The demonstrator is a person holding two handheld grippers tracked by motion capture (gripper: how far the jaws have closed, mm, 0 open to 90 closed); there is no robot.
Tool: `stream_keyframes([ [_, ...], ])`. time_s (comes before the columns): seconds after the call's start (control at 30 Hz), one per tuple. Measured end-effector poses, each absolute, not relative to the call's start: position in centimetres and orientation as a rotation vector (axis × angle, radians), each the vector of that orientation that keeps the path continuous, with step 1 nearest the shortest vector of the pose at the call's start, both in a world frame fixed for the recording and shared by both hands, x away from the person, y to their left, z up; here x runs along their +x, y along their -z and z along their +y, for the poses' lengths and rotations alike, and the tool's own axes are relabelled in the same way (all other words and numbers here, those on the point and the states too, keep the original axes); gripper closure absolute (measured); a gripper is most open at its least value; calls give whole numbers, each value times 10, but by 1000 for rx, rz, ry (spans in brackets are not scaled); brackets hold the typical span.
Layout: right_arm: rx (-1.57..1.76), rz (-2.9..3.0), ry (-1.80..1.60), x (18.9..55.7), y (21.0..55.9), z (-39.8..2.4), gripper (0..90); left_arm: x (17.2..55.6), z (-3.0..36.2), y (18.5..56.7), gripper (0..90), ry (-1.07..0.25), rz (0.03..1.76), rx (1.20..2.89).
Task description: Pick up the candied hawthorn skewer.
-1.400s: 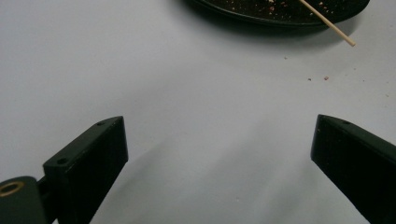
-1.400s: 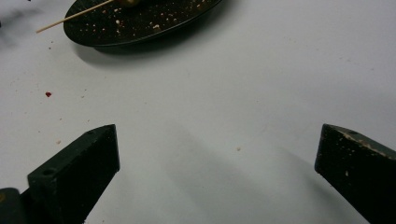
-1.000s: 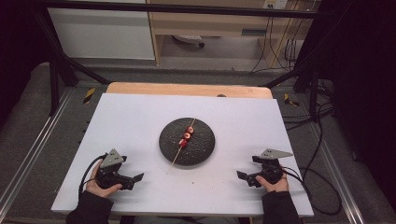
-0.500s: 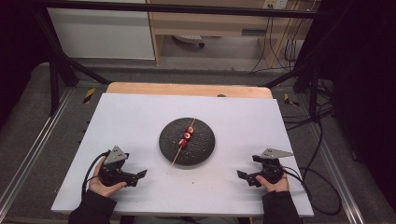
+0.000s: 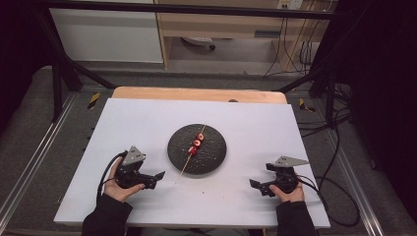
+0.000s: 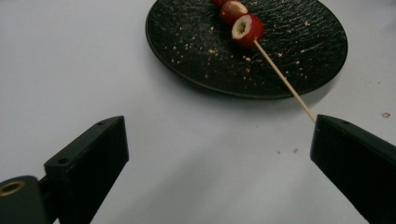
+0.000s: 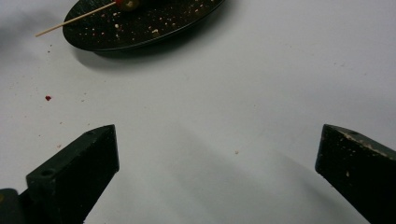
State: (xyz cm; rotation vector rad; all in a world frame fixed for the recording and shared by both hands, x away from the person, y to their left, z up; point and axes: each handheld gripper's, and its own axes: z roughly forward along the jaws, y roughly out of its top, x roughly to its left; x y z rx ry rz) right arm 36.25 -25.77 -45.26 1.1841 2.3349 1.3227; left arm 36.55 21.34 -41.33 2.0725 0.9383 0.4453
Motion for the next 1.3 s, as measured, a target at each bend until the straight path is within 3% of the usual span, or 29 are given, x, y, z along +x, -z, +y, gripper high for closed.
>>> stream_keyframes([
  [0.47,1183,2335,-1322,362,453,-257,6,389,165,411,130,-409,957,2107],
  [1.3,1190,2336,-1334,363,453,-257,6,412,108,428,714,-378,1086,2226],
])
